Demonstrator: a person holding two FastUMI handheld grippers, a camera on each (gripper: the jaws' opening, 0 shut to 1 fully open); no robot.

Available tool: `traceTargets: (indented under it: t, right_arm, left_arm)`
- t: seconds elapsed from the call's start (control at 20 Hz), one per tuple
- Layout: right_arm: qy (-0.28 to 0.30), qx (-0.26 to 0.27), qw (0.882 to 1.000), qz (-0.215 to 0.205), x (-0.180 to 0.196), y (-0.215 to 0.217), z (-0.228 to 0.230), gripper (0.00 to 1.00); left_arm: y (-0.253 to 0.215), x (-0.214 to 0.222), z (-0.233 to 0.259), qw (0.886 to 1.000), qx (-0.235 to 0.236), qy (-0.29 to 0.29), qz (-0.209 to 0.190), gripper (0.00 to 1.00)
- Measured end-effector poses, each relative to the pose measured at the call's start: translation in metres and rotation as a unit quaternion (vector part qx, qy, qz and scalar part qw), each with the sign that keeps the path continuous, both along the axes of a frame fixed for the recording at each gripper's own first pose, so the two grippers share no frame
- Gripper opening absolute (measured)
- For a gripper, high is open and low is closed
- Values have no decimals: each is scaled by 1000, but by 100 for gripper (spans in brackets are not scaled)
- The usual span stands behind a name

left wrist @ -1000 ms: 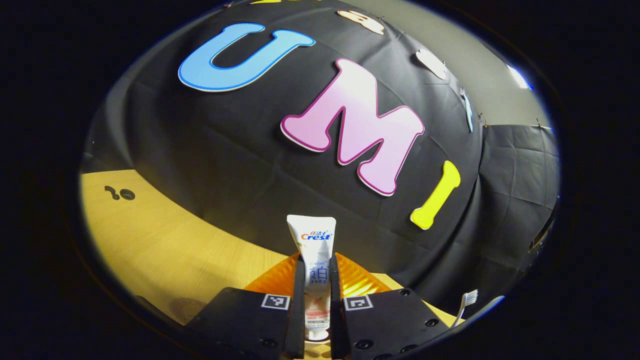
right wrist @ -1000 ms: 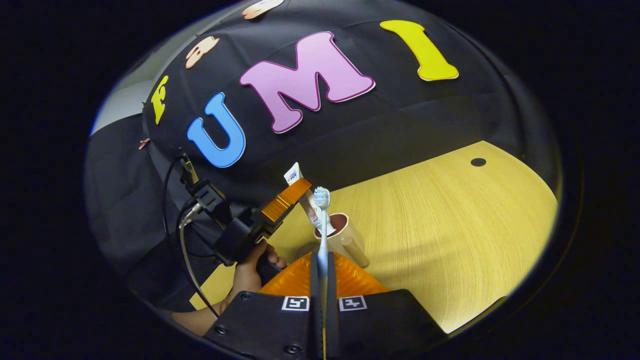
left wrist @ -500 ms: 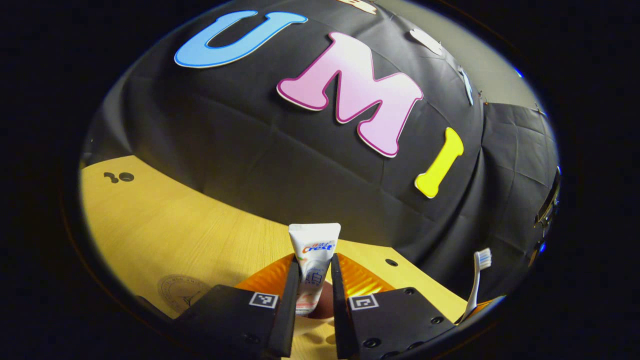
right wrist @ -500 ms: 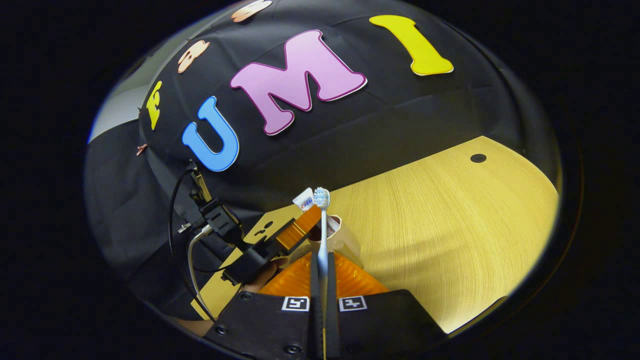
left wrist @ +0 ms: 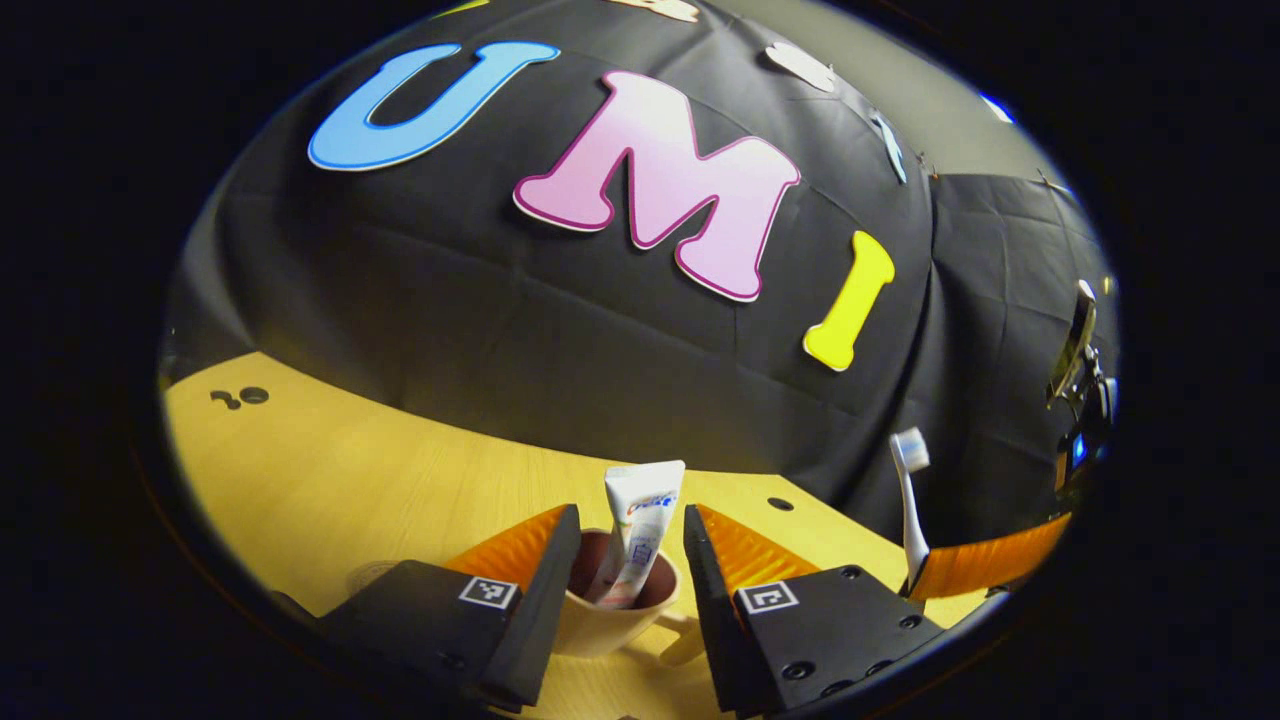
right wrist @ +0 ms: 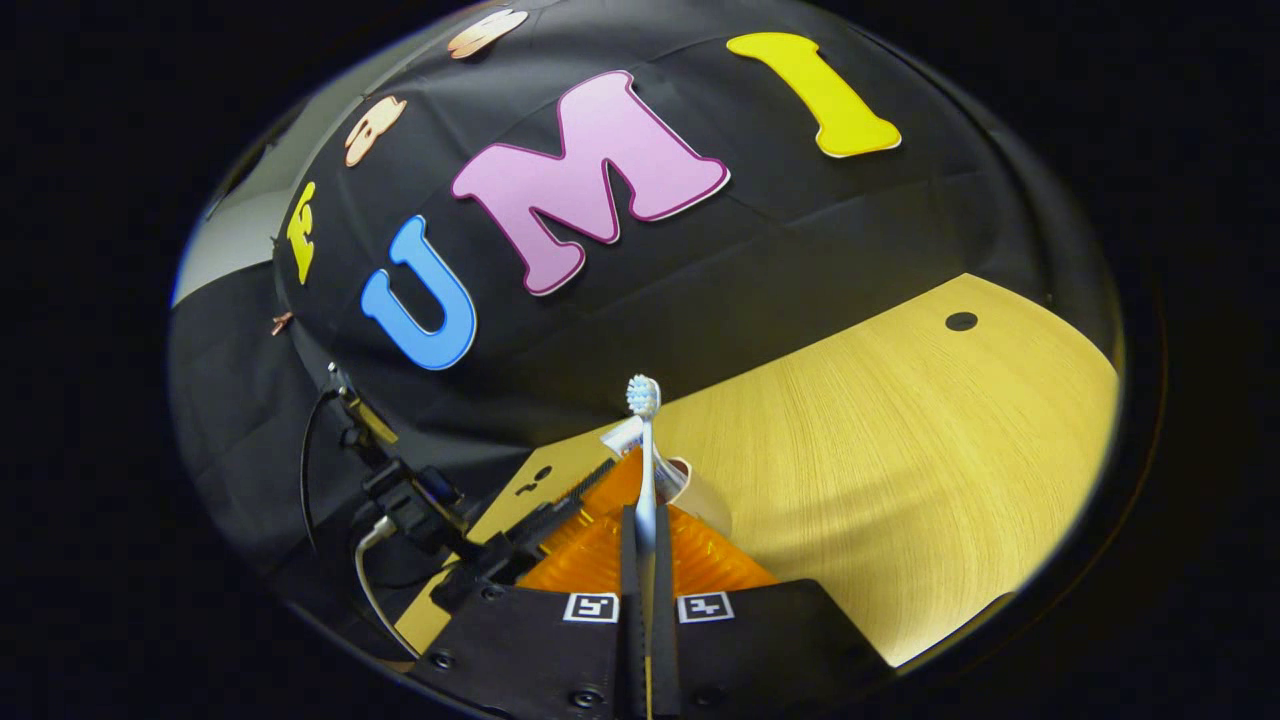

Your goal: Put the toothbrush and toothpaste on the desktop into the cup, then pick up the cup and place it on the coaster on the desktop.

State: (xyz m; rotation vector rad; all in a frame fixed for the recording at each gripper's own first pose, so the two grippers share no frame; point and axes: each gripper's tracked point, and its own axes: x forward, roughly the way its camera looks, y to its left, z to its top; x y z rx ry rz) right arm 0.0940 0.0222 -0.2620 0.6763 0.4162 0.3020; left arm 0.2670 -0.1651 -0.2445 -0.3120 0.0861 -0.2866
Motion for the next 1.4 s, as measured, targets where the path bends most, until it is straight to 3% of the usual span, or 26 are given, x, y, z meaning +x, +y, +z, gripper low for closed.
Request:
traceTargets:
  t: [0.1,0.15,0.2,0.5,0.7,0.9,1.1,1.2,1.4]
  right_arm:
    - [-14,14,1000,-9,13,0,11,6]
    - [-22,20,999,-13,20,0,15,6]
    - [-34,26,999,-18,29,0,22,6]
    - [-130,12,991,10,74,19,64,6]
    - [-188,-33,980,51,95,48,77,7]
    - [-213,-95,968,94,104,74,60,6]
    - [-244,-179,944,135,107,100,35,6]
    - [-252,-208,934,145,113,105,25,6]
    - [-245,-245,926,151,120,106,1,6]
  left_arm:
    - [12,-13,11,1000,14,-16,10,68]
    - [16,-22,12,1000,17,-17,10,77]
    - [21,-29,10,1000,19,-13,13,69]
    - [56,-80,-20,999,4,38,30,69]
    - [81,-110,-46,996,4,71,52,69]
    - [99,-123,-66,993,2,92,72,69]
    - [104,-118,-78,991,-7,102,86,69]
    - [109,-116,-80,990,-4,101,99,69]
    - [114,-114,-83,989,-2,100,109,69]
